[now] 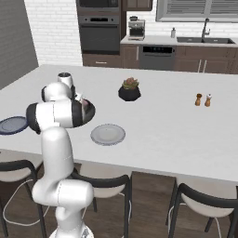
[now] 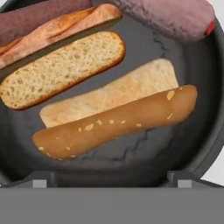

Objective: Place one bun and one sausage from the bowl on each plate.

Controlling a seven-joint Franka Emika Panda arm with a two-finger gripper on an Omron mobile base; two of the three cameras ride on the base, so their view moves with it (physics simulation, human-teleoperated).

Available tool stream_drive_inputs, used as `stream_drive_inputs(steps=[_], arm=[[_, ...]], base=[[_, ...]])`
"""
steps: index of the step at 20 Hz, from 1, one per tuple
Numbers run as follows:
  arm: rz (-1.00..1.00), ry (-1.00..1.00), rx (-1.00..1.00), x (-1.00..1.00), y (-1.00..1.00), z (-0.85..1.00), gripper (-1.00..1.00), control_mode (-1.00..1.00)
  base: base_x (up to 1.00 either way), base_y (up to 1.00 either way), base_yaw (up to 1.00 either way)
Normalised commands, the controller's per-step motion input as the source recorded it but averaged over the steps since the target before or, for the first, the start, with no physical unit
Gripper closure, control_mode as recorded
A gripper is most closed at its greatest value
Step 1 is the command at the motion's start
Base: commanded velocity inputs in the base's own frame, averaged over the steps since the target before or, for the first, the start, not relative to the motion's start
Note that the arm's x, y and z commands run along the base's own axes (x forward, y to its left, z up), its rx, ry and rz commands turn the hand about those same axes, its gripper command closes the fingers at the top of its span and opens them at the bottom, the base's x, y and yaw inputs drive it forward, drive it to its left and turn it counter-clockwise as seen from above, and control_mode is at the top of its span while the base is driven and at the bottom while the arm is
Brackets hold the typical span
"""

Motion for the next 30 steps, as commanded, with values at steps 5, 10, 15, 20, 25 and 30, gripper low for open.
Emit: stream_drive_inputs(steps=[5, 10, 15, 20, 25, 30], arm=[[0.0, -0.05, 0.0, 0.04, 0.22, 0.01, -1.0, -1.0], [0.0, -0.06, 0.01, 0.23, 0.03, 0.06, -1.0, -1.0], [0.0, -0.08, 0.05, 0.25, 0.0, 0.0, -1.0, -1.0], [-0.01, 0.05, 0.01, 0.2, 0.02, -0.01, -1.0, -1.0], [0.0, 0.05, 0.0, 0.0, 0.0, -0.08, -1.0, -1.0], [-0.11, -0.01, 0.02, -0.01, 0.0, -0.21, -1.0, -1.0]], base=[[0.0, 0.0, 0.0], [0.0, 0.0, 0.0], [0.0, 0.0, 0.0], [0.0, 0.0, 0.0], [0.0, 0.0, 0.0], [0.0, 0.0, 0.0]])
